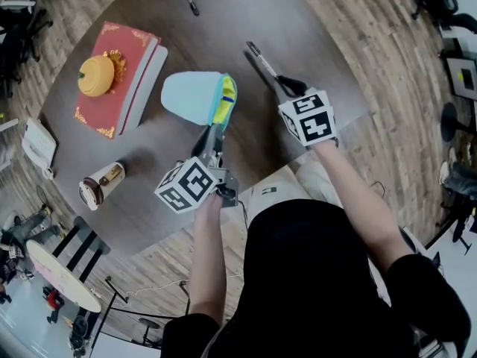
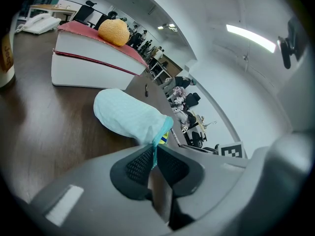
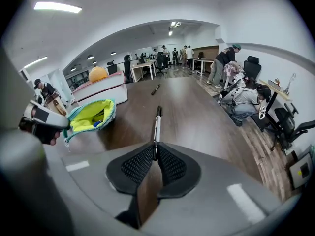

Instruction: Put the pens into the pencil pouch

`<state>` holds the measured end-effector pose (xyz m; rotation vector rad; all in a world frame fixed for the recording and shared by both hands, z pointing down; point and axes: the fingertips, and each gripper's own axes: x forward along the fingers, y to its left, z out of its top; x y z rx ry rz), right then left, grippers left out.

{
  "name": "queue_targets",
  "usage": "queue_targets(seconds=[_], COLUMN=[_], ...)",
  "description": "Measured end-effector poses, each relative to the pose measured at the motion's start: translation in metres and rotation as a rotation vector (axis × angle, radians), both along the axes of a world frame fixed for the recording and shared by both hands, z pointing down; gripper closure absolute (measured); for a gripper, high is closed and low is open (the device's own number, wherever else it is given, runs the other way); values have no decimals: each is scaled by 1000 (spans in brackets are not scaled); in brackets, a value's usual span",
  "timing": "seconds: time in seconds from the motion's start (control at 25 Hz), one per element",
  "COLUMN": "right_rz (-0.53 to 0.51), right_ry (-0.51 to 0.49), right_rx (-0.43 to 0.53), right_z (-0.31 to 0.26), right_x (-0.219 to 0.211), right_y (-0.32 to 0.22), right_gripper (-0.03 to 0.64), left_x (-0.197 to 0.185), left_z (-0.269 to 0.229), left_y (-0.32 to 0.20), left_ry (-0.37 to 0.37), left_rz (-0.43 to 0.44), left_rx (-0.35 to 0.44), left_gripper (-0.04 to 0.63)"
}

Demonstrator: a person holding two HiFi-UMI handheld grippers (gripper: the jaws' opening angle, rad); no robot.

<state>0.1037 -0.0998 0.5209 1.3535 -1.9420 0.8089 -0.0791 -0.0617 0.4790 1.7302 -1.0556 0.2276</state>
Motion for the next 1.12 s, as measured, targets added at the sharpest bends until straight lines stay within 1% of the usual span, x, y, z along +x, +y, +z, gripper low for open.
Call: queue_targets(seconds=[0.36, 0.56, 0.8, 1.12], right_rz=[-62, -134, -188, -297], right_ry=[-40, -30, -26, -43], right_rx=[36, 50, 59, 57], right_z=[-34, -49, -61, -74], right_x=[-2, -8, -12, -34], right_y=[18, 29, 40, 65], right_gripper=[572, 572, 572, 572], left_x=[-1, -2, -5, -6], left_z=[-2, -1, 0, 3], left_y=[-1, 1, 2, 6], left_ry=[-15, -17, -19, -38], left_rz=[-24, -39, -63, -73], left_rx=[31, 33, 45, 61], left_gripper=[572, 572, 572, 572])
